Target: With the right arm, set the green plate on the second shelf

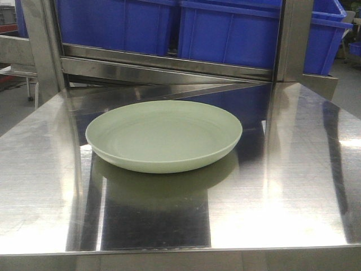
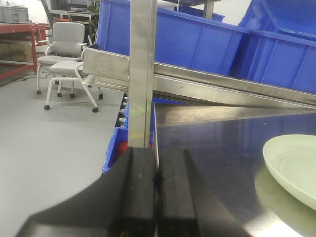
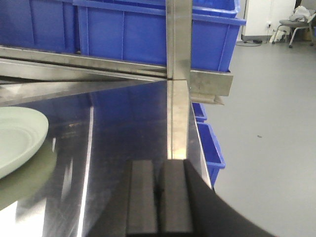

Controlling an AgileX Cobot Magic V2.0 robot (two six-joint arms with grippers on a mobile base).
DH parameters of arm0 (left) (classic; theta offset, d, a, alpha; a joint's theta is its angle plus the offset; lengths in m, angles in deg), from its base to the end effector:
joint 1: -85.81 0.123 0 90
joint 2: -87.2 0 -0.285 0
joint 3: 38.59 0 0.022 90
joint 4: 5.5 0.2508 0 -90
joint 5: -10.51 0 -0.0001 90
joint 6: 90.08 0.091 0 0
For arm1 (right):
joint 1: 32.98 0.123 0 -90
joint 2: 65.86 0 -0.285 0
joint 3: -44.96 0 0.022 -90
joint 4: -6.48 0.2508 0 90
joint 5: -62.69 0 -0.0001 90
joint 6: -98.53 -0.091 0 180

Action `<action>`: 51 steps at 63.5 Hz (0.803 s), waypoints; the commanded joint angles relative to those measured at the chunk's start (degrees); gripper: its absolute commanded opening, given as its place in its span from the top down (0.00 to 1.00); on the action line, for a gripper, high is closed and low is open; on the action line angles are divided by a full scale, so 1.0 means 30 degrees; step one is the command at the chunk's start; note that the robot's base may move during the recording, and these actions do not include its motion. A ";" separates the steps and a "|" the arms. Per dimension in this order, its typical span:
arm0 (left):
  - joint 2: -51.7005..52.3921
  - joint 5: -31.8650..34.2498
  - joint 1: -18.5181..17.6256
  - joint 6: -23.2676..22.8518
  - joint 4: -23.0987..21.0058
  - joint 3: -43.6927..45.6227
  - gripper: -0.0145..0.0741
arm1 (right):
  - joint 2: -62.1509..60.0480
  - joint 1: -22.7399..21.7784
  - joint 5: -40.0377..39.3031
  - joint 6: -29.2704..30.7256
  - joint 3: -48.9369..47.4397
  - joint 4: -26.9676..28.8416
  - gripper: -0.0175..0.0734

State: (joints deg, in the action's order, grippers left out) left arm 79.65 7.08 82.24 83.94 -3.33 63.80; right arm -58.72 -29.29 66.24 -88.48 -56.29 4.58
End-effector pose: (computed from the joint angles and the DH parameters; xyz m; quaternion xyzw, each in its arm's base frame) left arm 0.0564 -0.0033 0.2057 -0.0023 0.6983 -0.0453 0.7143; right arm 0.0567 0.0035 0.1991 0.0095 0.7036 0.0538 0.7085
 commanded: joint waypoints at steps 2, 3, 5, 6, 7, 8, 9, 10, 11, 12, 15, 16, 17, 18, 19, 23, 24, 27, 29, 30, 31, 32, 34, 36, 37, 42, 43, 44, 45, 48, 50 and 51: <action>0.0330 0.1538 -0.0069 -0.0083 -0.0054 -0.0781 0.69 | -0.0353 -0.0104 -0.3566 -0.0018 -0.0340 0.0071 0.77; 0.0330 0.1538 -0.0069 -0.0083 -0.0054 -0.0781 0.69 | -0.0353 -0.0104 -0.3834 -0.0018 -0.0340 0.0071 0.77; 0.0330 0.1538 -0.0069 -0.0083 -0.0054 -0.0781 0.69 | -0.0353 -0.0104 -0.4334 -0.0018 -0.0340 0.0071 0.77; 0.0330 0.1538 -0.0069 -0.0083 -0.0054 -0.0781 0.69 | -0.0353 -0.0104 -0.4675 -0.0018 -0.0340 0.0071 0.77; 0.0330 0.1538 -0.0069 -0.0083 -0.0054 -0.0781 0.69 | -0.0353 -0.0104 -0.4947 -0.0055 -0.0340 0.0071 0.77; 0.0330 0.1538 -0.0069 -0.0083 -0.0054 -0.0781 0.69 | -0.0353 -0.0104 -0.5180 -0.0161 -0.0340 0.0071 0.77; 0.0330 0.1538 -0.0069 -0.0083 -0.0054 -0.0781 0.69 | -0.0353 -0.0104 -0.5324 -0.0255 -0.0340 0.0071 0.77; 0.0330 0.1538 -0.0069 -0.0083 -0.0054 -0.0781 0.69 | -0.0353 -0.0104 -0.5472 -0.0363 -0.0340 0.0071 0.77; 0.0330 0.1538 -0.0069 -0.0083 -0.0054 -0.0781 0.69 | -0.0353 -0.0104 -0.5599 -0.0518 -0.0340 0.0071 0.77; 0.0330 0.1538 -0.0069 -0.0083 -0.0054 -0.0781 0.69 | -0.0353 -0.0104 -0.5722 -0.0796 -0.0340 0.0071 0.77; 0.0330 0.1538 -0.0069 -0.0083 -0.0054 -0.0781 0.69 | -0.0336 -0.0087 -0.6107 -0.1728 -0.0340 0.0071 0.77; 0.0330 0.1538 -0.0069 -0.0083 -0.0054 -0.0781 0.69 | -0.0336 -0.0087 -0.6276 -0.2228 -0.0340 0.0071 0.77; 0.0330 0.1538 -0.0069 -0.0083 -0.0054 -0.0781 0.69 | -0.0336 -0.0087 -0.6405 -0.2563 -0.0388 0.0071 0.77; 0.0330 0.1538 -0.0069 -0.0083 -0.0054 -0.0781 0.69 | -0.0336 -0.0087 -0.6589 -0.2909 -0.0434 0.0071 0.77; 0.0330 0.1538 -0.0069 -0.0083 -0.0054 -0.0781 0.69 | -0.0336 -0.0087 -0.6677 -0.3213 -0.0513 0.0071 0.77; 0.0330 0.1538 -0.0069 -0.0083 -0.0054 -0.0781 0.69 | -0.0336 -0.0067 -0.6742 -0.4032 -0.1184 -0.0359 0.77; 0.0330 0.1538 -0.0069 -0.0083 -0.0054 -0.0781 0.69 | -0.0312 -0.0067 -0.6710 -0.4074 -0.1386 -0.0552 0.77; 0.0330 0.1538 -0.0069 -0.0083 -0.0054 -0.0781 0.69 | -0.0134 -0.0067 -0.6693 -0.4074 -0.2201 -0.1624 0.77; 0.0330 0.1538 -0.0069 -0.0083 -0.0054 -0.0781 0.69 | 0.0122 -0.0067 -0.6587 -0.4074 -0.2880 -0.2624 0.77; 0.0330 0.1538 -0.0069 -0.0083 -0.0054 -0.0781 0.69 | 0.0257 -0.0067 -0.6569 -0.4074 -0.3307 -0.3031 0.77; 0.0330 0.1538 -0.0069 -0.0083 -0.0054 -0.0781 0.69 | 0.0412 -0.0067 -0.6523 -0.4074 -0.3599 -0.3442 0.77; 0.0330 0.1538 -0.0069 -0.0083 -0.0054 -0.0781 0.69 | 0.0603 -0.0067 -0.6503 -0.4093 -0.3903 -0.4017 0.77; 0.0330 0.1538 -0.0069 -0.0083 -0.0054 -0.0781 0.69 | 0.1158 -0.0067 -0.6348 -0.4240 -0.4692 -0.4738 0.77; 0.0330 0.1538 -0.0069 -0.0083 -0.0054 -0.0781 0.69 | 0.1717 -0.0067 -0.6079 -0.4530 -0.5357 -0.5111 0.77; 0.0330 0.1538 -0.0069 -0.0083 -0.0054 -0.0781 0.69 | 0.2035 -0.0067 -0.5883 -0.4735 -0.5708 -0.5234 0.77; 0.0330 0.1538 -0.0069 -0.0083 -0.0054 -0.0781 0.69 | 0.4514 -0.0050 -0.4077 -0.6566 -0.7772 -0.5340 0.77; 0.0330 0.1538 -0.0069 -0.0083 -0.0054 -0.0781 0.69 | 0.4934 -0.0054 -0.3763 -0.6844 -0.8274 -0.5340 0.77; 0.0330 0.1538 -0.0069 -0.0083 -0.0054 -0.0781 0.69 | 0.5367 -0.0026 -0.3312 -0.7113 -0.8600 -0.5340 0.77; 0.0330 0.1538 -0.0069 -0.0083 -0.0054 -0.0781 0.69 | 0.6028 0.0003 -0.3063 -0.7483 -0.9084 -0.5340 0.77; 0.0330 0.1538 -0.0069 -0.0083 -0.0054 -0.0781 0.69 | 0.7537 0.0210 -0.2134 -0.7980 -1.0160 -0.5340 0.77; 0.0330 0.1538 -0.0069 -0.0083 -0.0054 -0.0781 0.69 | 0.8380 0.0521 -0.1788 -0.8013 -1.0736 -0.5340 0.77; 0.0330 0.1538 -0.0069 -0.0083 -0.0054 -0.0781 0.69 | 0.8802 0.0693 -0.1635 -0.8013 -1.1008 -0.5340 0.77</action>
State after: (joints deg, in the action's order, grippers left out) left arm 79.65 7.08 82.24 83.94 -3.33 63.80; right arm -39.25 -28.71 61.19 -110.53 -83.38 -10.62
